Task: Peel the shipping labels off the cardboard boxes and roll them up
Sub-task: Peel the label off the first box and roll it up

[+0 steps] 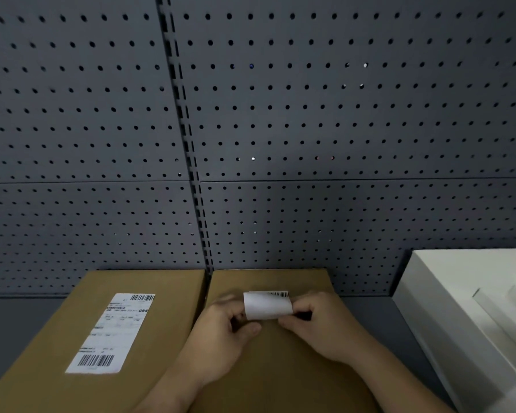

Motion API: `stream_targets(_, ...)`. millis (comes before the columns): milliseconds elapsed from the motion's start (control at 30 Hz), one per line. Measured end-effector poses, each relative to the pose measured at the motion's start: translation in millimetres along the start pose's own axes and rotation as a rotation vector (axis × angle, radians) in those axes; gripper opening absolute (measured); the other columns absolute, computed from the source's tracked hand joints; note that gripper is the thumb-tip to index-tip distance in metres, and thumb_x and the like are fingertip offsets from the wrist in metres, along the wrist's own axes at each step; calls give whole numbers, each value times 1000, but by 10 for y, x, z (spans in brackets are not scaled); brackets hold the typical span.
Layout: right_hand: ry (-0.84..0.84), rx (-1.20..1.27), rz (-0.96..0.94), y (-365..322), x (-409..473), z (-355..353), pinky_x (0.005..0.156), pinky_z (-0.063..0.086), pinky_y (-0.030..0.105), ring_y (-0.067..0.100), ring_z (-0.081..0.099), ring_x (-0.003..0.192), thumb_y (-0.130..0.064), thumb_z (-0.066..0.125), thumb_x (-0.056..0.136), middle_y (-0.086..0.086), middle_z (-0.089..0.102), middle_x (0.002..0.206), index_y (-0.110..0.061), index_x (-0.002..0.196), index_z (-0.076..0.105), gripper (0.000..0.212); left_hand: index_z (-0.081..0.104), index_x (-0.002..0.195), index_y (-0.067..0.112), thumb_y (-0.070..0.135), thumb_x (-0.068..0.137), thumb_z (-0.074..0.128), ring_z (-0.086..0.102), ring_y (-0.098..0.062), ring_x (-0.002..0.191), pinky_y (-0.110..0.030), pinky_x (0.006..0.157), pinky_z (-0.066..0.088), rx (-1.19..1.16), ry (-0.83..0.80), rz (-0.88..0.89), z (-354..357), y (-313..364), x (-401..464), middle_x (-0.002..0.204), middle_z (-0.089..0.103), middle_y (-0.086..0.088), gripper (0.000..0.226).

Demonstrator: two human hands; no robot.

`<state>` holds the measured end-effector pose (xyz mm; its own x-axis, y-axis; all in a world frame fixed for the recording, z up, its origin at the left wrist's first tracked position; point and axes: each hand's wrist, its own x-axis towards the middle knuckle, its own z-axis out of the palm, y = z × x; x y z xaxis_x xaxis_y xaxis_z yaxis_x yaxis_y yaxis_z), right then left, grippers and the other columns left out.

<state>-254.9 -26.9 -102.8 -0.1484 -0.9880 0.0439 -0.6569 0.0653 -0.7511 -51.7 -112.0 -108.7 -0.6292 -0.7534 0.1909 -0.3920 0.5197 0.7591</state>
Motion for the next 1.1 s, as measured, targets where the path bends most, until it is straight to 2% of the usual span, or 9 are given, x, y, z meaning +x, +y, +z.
stream_targets(200,-49,-10,33,-3,33,-45,89,58,34,8,69,97,-49,71,77,-7,75,105,-27,97,79,31,73,111,38,14,92,68,62,-6,85,-19,80,53,-39,-7,-33,24,-9,44,98,67,11,31)
stream_targets(267,-49,-42,8,-14,72,-21,91,56,31,7,66,101,-36,73,80,-8,72,110,-19,95,80,24,73,111,37,14,92,68,62,-6,85,-19,81,53,-57,-2,-38,21,-13,45,99,67,11,30)
stream_targets(367,34,-87,-39,52,118,62,84,56,42,14,65,93,-27,66,85,5,72,98,-2,79,74,26,73,108,39,16,92,68,59,-9,78,-19,74,51,-39,1,-45,14,-18,42,93,64,8,28)
stream_targets(533,46,-62,-40,102,106,66,89,55,34,2,62,99,-34,67,90,-8,75,103,-20,86,80,19,73,104,40,22,83,79,61,-4,74,-23,76,56,-60,-111,-110,-91,-15,90,88,66,12,28)
stream_targets(633,44,-41,-43,62,81,52,88,55,31,0,62,94,-33,68,91,-12,75,100,-24,92,81,16,73,112,37,21,78,84,63,15,84,-9,79,51,-25,-187,-133,-161,22,185,90,71,24,40)
stream_targets(700,58,-29,-33,38,74,36,86,54,25,-1,61,93,-33,69,92,-14,74,99,-28,97,81,14,74,112,34,22,77,85,65,12,98,-20,95,54,-26,-189,-136,-167,9,264,103,74,23,39)
stream_targets(800,62,-16,-24,33,56,32,84,52,20,-3,59,95,-35,69,92,-13,73,99,-29,101,80,15,77,105,33,21,82,81,68,7,99,-30,96,56,-63,-131,-129,-101,-38,273,103,76,22,26)
stream_targets(1000,-7,-18,0,47,99,-23,85,55,24,-3,64,93,-35,75,83,-14,73,100,-30,102,78,20,75,104,37,24,86,76,66,2,97,-33,91,57,-30,-20,-48,10,-147,233,103,67,24,22)
stream_targets(1100,-20,-76,-2,67,159,-36,77,55,34,7,63,78,-34,73,85,-3,70,85,-27,79,73,10,73,106,38,28,88,74,65,3,98,-32,91,57,-9,-6,-44,19,-156,225,104,65,26,21)
